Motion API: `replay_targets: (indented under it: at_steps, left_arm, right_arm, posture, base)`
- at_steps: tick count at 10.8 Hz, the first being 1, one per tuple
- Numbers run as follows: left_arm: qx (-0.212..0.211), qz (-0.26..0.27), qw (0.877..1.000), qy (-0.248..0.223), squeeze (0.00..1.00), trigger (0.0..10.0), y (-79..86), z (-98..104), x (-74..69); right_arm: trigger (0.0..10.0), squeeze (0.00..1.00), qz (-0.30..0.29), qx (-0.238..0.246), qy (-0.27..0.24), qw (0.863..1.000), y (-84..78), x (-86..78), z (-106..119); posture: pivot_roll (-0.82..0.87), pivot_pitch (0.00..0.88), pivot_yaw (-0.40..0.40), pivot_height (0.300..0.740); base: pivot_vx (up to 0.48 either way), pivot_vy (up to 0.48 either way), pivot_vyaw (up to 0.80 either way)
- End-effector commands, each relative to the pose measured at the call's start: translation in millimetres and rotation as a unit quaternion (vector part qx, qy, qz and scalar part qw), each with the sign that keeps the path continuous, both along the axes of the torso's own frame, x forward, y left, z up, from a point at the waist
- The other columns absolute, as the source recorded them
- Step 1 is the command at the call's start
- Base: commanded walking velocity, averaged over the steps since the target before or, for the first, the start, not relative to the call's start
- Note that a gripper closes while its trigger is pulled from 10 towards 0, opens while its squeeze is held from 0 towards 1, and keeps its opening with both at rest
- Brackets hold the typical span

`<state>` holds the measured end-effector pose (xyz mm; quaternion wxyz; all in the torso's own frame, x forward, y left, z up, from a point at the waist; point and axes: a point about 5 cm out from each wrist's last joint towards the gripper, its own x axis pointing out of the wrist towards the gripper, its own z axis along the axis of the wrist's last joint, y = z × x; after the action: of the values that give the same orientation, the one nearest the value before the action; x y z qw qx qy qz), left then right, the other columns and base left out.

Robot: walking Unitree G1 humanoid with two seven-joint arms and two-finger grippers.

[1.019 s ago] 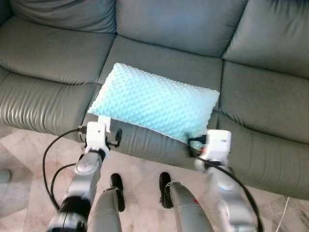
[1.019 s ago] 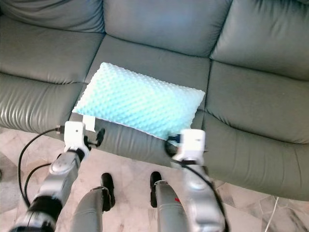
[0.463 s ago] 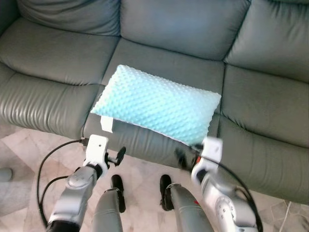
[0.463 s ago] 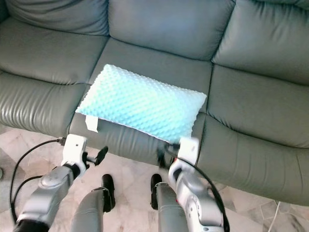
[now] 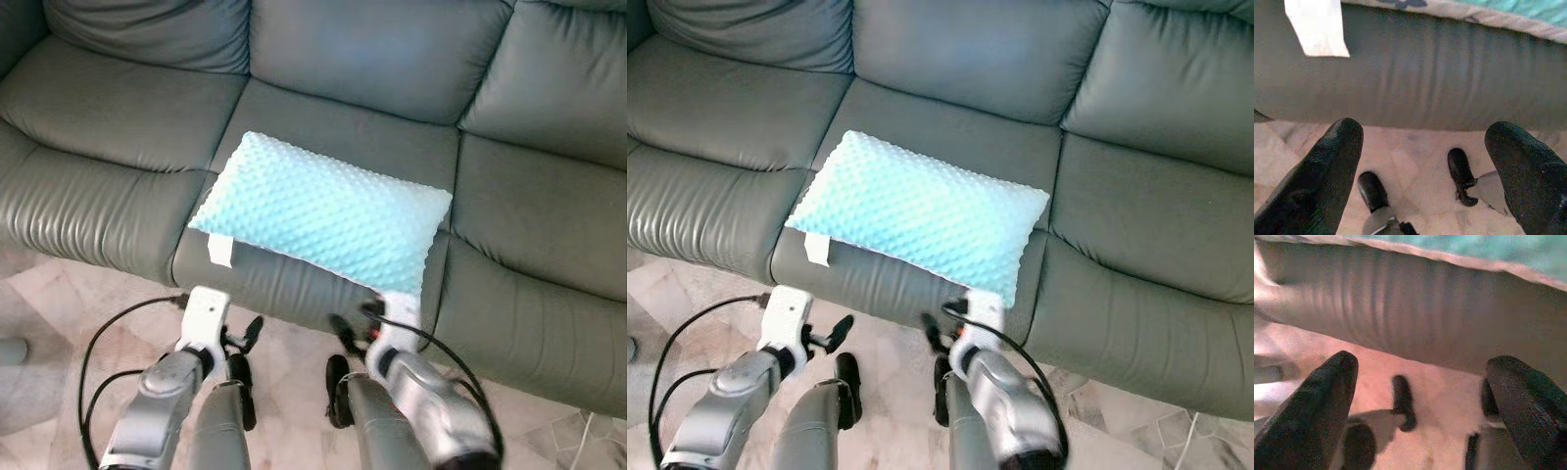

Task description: Move the pillow to the sofa

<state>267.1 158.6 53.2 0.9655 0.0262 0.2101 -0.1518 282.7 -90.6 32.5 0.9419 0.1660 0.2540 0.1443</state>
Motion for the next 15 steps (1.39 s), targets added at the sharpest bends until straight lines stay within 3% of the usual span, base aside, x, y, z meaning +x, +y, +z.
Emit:
replay_targets:
  at_steps: [1,4,7,9,13,15]
  left_arm:
    - [-0.003,-0.004,1.000,0.027,0.00,10.0,-0.4,-9.2,-9.6]
    - [-0.012,-0.008,1.000,0.027,0.00,10.0,-4.3,-2.7,-8.7]
    - [-0.013,-0.007,0.999,0.030,0.00,10.0,-4.3,-0.1,-10.1]
    - [-0.012,-0.005,0.999,0.030,0.00,10.0,-4.2,1.1,-9.0]
    - [-0.011,0.001,0.999,0.031,0.00,10.0,-4.2,1.6,-9.5]
    - [-0.009,0.002,0.999,0.032,0.00,10.0,-3.8,1.4,-9.8]
  right_arm:
    - [10.0,0.00,-0.005,-0.009,0.027,1.000,-9.7,-9.6,-21.6]
    - [10.0,0.00,-0.014,-0.054,0.033,0.998,-37.3,-0.2,-38.3]
    - [10.0,0.00,-0.017,-0.082,0.013,0.996,-48.0,1.3,-42.6]
    - [10.0,0.00,-0.021,-0.109,-0.011,0.994,-53.2,7.5,-37.5]
    - [10.0,0.00,-0.071,-0.189,-0.044,0.978,-80.5,19.6,-26.1]
    - [10.0,0.00,-0.085,-0.199,-0.048,0.975,-86.2,21.1,-24.1]
  posture:
    - [-0.07,0.442,0.010,0.740]
    - [-0.06,0.452,0.014,0.740]
    - [-0.04,0.459,0.021,0.740]
    - [-0.04,0.459,0.024,0.740]
    - [-0.03,0.460,0.021,0.740]
    - [-0.03,0.461,0.021,0.740]
  base:
    - [0.000,0.000,0.00]
    - [0.000,0.000,0.00]
    - [0.000,0.000,0.00]
    - [0.000,0.000,0.00]
    - [0.000,0.000,0.00]
    - [0.000,0.000,0.00]
